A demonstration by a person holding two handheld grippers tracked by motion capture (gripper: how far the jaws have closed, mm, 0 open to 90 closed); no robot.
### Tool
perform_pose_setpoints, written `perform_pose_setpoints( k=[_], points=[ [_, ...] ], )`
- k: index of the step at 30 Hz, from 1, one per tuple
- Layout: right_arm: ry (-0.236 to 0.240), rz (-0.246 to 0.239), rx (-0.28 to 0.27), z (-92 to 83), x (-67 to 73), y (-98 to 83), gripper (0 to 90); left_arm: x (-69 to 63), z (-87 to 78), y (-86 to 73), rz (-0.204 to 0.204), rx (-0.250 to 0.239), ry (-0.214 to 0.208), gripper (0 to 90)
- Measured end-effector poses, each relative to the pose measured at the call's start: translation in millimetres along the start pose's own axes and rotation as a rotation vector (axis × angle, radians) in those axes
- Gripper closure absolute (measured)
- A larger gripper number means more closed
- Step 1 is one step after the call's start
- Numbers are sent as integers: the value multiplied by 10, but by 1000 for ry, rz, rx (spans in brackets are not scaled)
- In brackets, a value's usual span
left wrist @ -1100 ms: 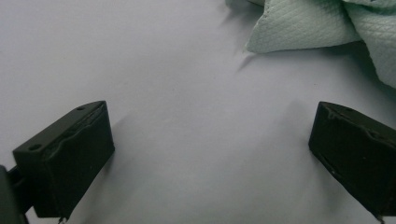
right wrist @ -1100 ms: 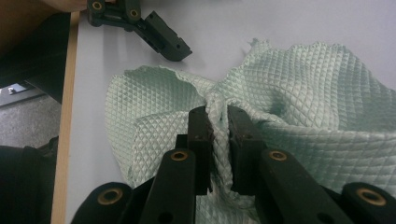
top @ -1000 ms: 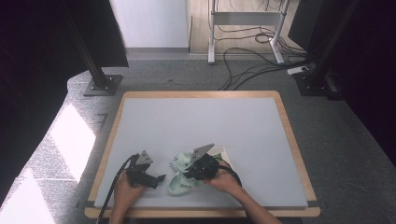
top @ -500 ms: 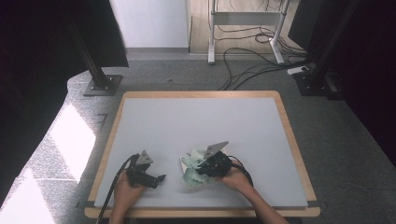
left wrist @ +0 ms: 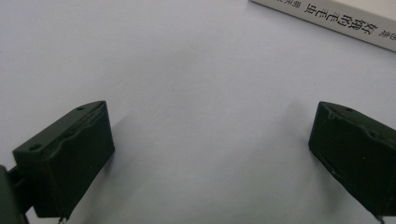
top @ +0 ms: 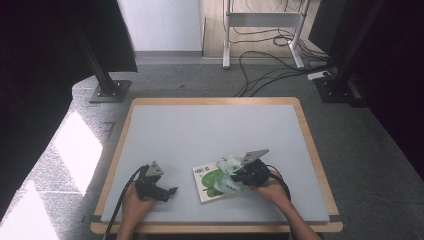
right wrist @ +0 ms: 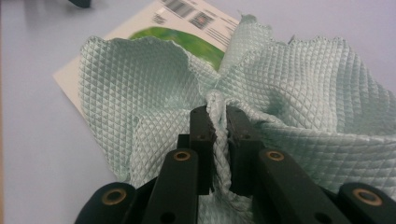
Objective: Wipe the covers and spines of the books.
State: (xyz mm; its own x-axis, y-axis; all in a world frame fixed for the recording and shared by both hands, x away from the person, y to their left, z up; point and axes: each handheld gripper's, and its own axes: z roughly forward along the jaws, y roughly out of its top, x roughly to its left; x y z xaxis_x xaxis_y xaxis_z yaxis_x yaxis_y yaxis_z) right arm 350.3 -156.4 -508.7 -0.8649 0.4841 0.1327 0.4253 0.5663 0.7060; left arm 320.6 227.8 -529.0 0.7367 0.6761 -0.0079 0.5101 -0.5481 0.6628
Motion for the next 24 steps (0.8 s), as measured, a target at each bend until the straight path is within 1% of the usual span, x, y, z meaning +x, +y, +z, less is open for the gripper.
perform_pose_setpoints(
  k=[3, 4, 5, 7, 9, 13, 18, 21, 24],
  points=[
    [-12, 13, -3, -48, -37, -45, 813, 0, 0, 0, 0, 0, 0, 0],
    [-24, 30, -6, -107, -74, -101, 813, 0, 0, 0, 0, 0, 0, 0],
    [-28, 33, -8, -124, -85, -119, 812, 0, 0, 0, 0, 0, 0, 0],
    [-34, 38, -10, -145, -95, -142, 813, 0, 0, 0, 0, 0, 0, 0],
    [-46, 46, -11, -202, -94, -200, 810, 0, 0, 0, 0, 0, 0, 0],
    [-52, 50, -11, -260, -63, -262, 805, 0, 0, 0, 0, 0, 0, 0],
    [-40, 52, -9, -306, 5, -318, 801, 1, 0, 0, 0, 0, 0, 0],
    [-43, 42, -10, -305, 44, -326, 799, 0, 0, 0, 0, 0, 0, 0],
    [-31, 32, -7, -283, 84, -308, 799, 1, 0, 0, -1, 0, -1, 0]
  ],
)
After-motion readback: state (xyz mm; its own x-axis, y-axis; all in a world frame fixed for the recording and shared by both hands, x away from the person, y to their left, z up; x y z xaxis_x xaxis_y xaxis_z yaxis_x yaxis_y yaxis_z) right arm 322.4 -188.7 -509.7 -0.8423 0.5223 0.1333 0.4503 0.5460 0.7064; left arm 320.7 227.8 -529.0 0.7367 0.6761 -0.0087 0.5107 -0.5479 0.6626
